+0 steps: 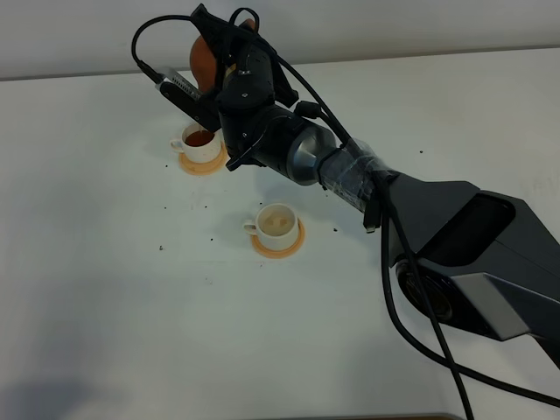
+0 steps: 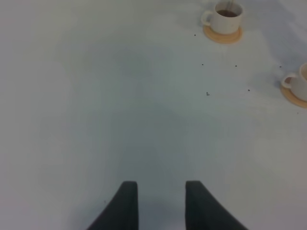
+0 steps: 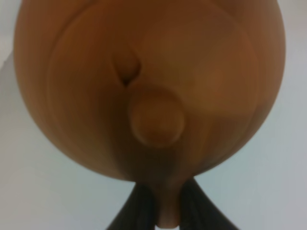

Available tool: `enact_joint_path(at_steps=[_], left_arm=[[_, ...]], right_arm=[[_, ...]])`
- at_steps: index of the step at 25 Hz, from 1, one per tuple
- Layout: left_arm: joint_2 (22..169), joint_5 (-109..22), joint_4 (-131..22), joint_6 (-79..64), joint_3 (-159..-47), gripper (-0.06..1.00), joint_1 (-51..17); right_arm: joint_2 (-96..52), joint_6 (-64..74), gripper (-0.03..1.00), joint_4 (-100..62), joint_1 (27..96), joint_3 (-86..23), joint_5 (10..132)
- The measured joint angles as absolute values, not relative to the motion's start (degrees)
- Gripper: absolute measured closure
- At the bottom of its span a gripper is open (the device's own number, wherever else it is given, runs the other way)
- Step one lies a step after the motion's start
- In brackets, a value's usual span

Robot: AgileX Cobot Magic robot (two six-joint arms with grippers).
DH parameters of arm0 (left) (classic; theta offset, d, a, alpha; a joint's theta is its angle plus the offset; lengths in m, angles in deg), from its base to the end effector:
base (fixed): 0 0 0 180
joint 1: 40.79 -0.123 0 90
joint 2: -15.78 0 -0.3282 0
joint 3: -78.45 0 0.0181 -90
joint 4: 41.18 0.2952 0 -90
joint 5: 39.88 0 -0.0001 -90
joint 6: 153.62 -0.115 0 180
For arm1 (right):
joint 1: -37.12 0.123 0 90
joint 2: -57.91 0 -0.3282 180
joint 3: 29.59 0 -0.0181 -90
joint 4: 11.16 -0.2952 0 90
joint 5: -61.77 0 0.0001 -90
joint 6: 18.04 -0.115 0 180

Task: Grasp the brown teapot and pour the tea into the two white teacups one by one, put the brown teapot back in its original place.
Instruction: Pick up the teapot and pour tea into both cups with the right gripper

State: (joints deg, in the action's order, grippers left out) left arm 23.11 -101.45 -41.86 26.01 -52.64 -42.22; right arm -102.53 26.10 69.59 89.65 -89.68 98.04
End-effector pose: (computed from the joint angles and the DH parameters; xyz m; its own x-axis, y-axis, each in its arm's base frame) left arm 0.0115 -0.0009 0.2902 -0.4664 -0.0108 -0.8845 -0.0153 0.9999 -0.0042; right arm 0.4744 0.5084 0.1702 0.3530 -0.6622 0.6610 0.0144 -0.7025 -0.7115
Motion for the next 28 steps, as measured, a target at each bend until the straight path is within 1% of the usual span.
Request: enact_joint_path(at_steps=[15,21,28], left_arm=[[23.11,-101.45,-41.86,26.01,-52.64,0.7,-42.22],[23.11,-101.45,-41.86,26.01,-52.64,0.7,-42.22],[23.11,-101.45,-41.86,26.01,-52.64,0.7,-42.22]], right_arm=[[-102.53,25.07,0.87,68.45,89.88,-89.68,97.88],[-102.53,25.07,0.87,62.89,89.88,-89.68,98.13],[-102.53,25.05,0.87,56.32,89.88,-89.68,101.63]])
